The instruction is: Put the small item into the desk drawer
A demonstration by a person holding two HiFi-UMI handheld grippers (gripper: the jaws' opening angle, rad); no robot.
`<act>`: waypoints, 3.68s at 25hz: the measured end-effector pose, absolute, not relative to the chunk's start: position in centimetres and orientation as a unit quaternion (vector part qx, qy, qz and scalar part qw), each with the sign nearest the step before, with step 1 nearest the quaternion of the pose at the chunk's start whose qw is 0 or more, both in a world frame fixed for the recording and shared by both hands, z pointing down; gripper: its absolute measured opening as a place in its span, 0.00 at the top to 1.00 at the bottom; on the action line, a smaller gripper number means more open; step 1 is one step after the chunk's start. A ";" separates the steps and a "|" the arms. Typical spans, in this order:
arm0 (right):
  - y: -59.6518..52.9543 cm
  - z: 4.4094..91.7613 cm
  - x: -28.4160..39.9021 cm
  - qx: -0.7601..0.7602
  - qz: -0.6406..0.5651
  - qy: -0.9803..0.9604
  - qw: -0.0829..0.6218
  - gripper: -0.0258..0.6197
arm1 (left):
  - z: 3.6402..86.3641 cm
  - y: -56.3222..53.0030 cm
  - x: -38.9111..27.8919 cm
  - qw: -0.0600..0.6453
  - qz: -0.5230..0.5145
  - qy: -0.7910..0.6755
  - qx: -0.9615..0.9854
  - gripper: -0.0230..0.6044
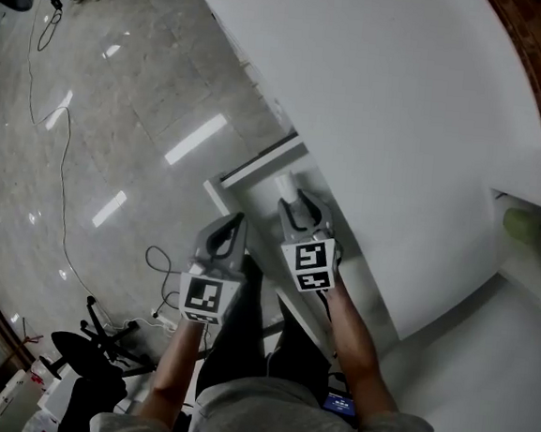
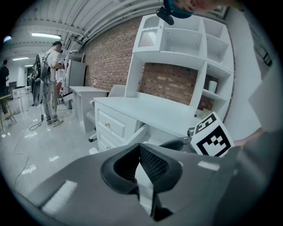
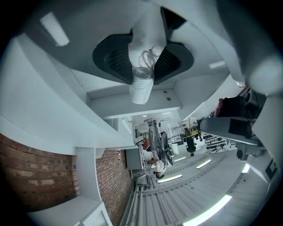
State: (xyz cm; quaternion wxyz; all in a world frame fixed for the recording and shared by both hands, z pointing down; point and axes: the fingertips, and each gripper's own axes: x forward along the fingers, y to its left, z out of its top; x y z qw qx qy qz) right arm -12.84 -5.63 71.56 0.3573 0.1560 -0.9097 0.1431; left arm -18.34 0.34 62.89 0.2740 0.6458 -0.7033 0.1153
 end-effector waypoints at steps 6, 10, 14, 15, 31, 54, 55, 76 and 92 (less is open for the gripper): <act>-5.7 73.8 -12.8 0.150 0.141 -0.905 0.371 0.71 | 64.0 0.2 -18.4 0.282 0.117 -0.702 0.643 0.94; -5.5 74.8 -12.5 0.150 0.141 -0.902 0.379 0.71 | 64.3 0.4 -18.3 0.285 0.116 -0.701 0.643 0.94; -5.3 75.6 -12.3 0.150 0.141 -0.900 0.385 0.71 | 64.7 0.5 -18.4 0.288 0.118 -0.701 0.642 0.94; -5.3 75.7 -12.3 0.150 0.142 -0.899 0.386 0.71 | 64.7 0.6 -18.4 0.288 0.118 -0.701 0.642 0.94; -4.9 76.2 -12.5 0.163 0.146 -0.897 0.385 0.67 | 64.3 2.2 -18.7 0.283 0.114 -0.708 0.637 0.94; -4.7 68.1 -12.2 0.193 0.122 -0.918 0.324 0.58 | 58.9 2.3 -19.2 0.239 0.110 -0.708 0.656 0.94; -4.8 67.5 -12.1 0.196 0.120 -0.919 0.320 0.59 | 58.5 2.2 -19.2 0.235 0.109 -0.707 0.658 0.94; -6.0 53.3 -5.0 0.312 0.066 -0.915 0.246 0.74 | 46.9 0.6 -15.6 0.151 0.097 -0.670 0.721 0.94; -4.5 41.7 5.2 0.464 0.049 -0.870 0.158 0.84 | 38.5 -0.7 -8.2 0.080 0.086 -0.591 0.798 0.94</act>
